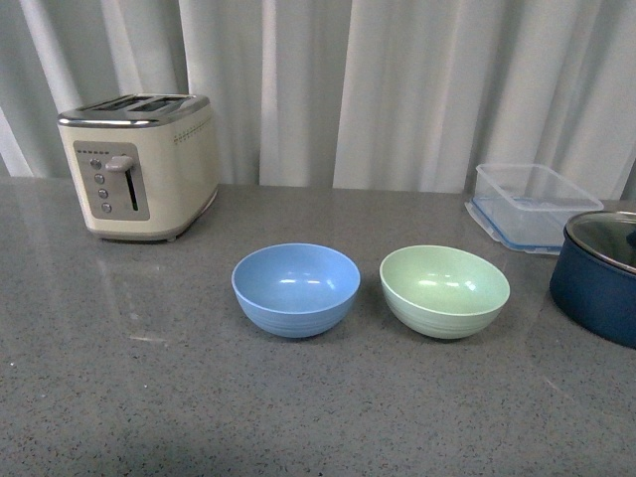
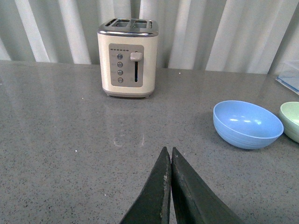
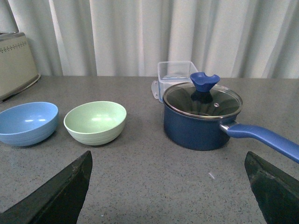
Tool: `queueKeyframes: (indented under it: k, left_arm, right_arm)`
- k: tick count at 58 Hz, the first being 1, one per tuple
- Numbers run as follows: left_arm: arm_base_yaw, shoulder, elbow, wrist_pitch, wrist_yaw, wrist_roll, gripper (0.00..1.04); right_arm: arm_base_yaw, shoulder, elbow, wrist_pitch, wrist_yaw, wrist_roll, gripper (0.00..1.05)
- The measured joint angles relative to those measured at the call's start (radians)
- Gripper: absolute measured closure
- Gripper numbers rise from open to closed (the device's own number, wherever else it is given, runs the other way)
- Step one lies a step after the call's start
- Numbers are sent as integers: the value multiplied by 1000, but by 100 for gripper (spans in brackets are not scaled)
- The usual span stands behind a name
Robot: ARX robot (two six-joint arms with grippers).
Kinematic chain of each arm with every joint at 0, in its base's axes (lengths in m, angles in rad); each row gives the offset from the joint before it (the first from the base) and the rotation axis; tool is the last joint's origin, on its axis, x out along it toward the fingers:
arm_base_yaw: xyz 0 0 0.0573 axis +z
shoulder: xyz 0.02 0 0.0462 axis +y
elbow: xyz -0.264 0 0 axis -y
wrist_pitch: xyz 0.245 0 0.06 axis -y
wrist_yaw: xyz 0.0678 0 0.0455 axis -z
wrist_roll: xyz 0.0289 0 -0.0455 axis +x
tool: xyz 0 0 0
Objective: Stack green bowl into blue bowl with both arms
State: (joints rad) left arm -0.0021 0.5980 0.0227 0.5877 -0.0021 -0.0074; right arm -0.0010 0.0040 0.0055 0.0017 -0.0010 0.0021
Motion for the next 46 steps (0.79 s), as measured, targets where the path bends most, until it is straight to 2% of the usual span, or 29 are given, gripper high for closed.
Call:
queueKeyframes:
  k: [17,46]
  left_arm:
    - [0,-190,0,-180,0,0,101]
    - [0,-368,0,-353,0,0,101]
  right_arm:
    - [0,0,0,0,0,0,10]
    - [0,0,0,0,0,0,10]
